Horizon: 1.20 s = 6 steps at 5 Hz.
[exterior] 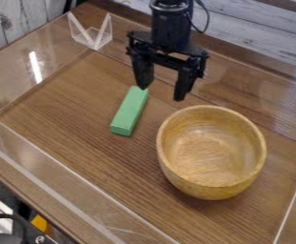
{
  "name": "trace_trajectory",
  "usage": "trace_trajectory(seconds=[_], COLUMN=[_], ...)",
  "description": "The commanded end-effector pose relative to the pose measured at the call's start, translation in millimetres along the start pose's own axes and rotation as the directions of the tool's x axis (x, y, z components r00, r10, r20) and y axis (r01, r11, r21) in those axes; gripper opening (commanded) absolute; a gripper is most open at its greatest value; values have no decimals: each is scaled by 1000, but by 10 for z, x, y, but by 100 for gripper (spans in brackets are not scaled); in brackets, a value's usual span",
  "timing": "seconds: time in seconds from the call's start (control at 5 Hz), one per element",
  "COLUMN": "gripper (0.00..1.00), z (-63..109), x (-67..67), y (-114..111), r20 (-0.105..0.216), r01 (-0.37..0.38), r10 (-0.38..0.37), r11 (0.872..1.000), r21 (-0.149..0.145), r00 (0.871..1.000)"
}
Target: Put the green block in the brown bowl
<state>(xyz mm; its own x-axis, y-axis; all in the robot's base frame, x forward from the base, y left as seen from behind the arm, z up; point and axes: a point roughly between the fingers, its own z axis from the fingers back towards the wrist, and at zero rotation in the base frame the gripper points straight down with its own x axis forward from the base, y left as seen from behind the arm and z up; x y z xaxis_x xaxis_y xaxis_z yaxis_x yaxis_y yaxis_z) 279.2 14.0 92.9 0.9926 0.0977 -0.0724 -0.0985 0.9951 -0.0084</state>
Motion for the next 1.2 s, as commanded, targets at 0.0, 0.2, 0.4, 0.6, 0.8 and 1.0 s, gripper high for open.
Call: trace_trajectory(seconds=[0.0,0.2,0.4,0.6,0.8,1.0], gripper=[100,100,100,100,100,100], z=[-32,-84,-149,-215,-283,-400], x=[67,34,21,47,73,74], y=[6,166,335,429,465,528], r20=[33,49,69,89,96,99], r01=[-29,-67,-101,-78,-60,-98], r10=[29,66,100,76,58,95], r11=[1000,998,995,997,998,995], r21=[6,10,15,17,22,21], r00=[999,997,993,993,994,991])
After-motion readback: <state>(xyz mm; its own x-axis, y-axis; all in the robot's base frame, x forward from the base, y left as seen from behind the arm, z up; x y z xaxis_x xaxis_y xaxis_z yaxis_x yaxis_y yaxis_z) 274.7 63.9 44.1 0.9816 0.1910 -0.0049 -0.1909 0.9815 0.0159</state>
